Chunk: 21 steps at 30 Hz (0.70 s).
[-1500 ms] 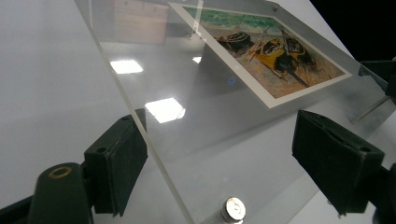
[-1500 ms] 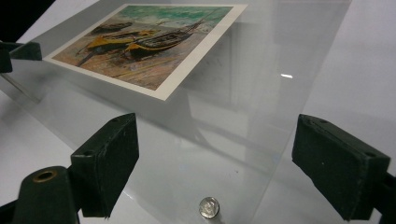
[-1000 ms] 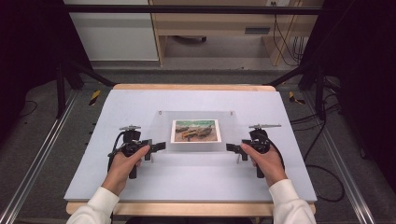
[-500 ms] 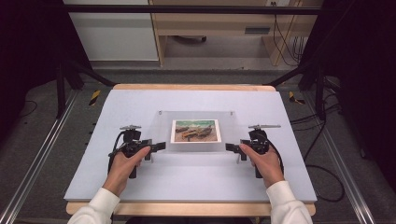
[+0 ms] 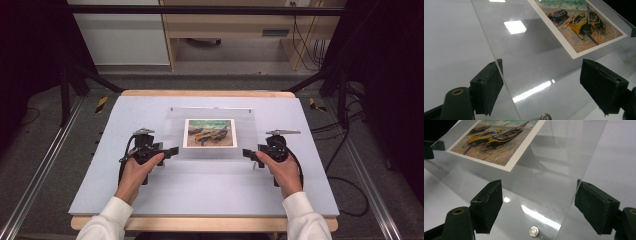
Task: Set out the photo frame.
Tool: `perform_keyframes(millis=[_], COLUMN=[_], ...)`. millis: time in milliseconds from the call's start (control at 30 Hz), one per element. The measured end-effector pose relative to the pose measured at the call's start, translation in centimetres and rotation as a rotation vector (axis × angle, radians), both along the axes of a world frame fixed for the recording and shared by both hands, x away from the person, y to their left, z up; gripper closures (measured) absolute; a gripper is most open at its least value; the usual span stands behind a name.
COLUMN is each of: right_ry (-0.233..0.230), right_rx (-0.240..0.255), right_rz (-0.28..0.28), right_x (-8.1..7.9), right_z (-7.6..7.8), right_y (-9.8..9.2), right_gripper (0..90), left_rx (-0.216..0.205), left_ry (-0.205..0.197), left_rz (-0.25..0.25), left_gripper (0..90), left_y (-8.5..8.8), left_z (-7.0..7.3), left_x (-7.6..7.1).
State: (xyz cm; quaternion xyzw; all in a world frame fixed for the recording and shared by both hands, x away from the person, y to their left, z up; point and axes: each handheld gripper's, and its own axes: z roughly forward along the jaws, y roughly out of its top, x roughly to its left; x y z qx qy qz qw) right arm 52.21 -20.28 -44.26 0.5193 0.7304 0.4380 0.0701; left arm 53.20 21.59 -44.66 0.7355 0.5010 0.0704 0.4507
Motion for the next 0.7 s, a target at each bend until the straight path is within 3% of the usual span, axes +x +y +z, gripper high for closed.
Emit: perform_keyframes(millis=[300, 700], right_ry=[-0.037, -0.132], right_rx=[-0.007, -0.074], right_rz=[0.004, 0.008], right_x=[-0.7, -2.6], right_z=[-0.1, 0.1], right_y=[0.0, 0.4], right_gripper=[23.9, 26.7], left_rx=[0.007, 0.005], left_ry=[-0.031, -0.1], left_rz=[0.004, 0.019], left_gripper=[19.7, 29.0], left_y=[0.1, 0.6], left_z=[0.0, 0.1], left_x=[-0.6, -2.4])
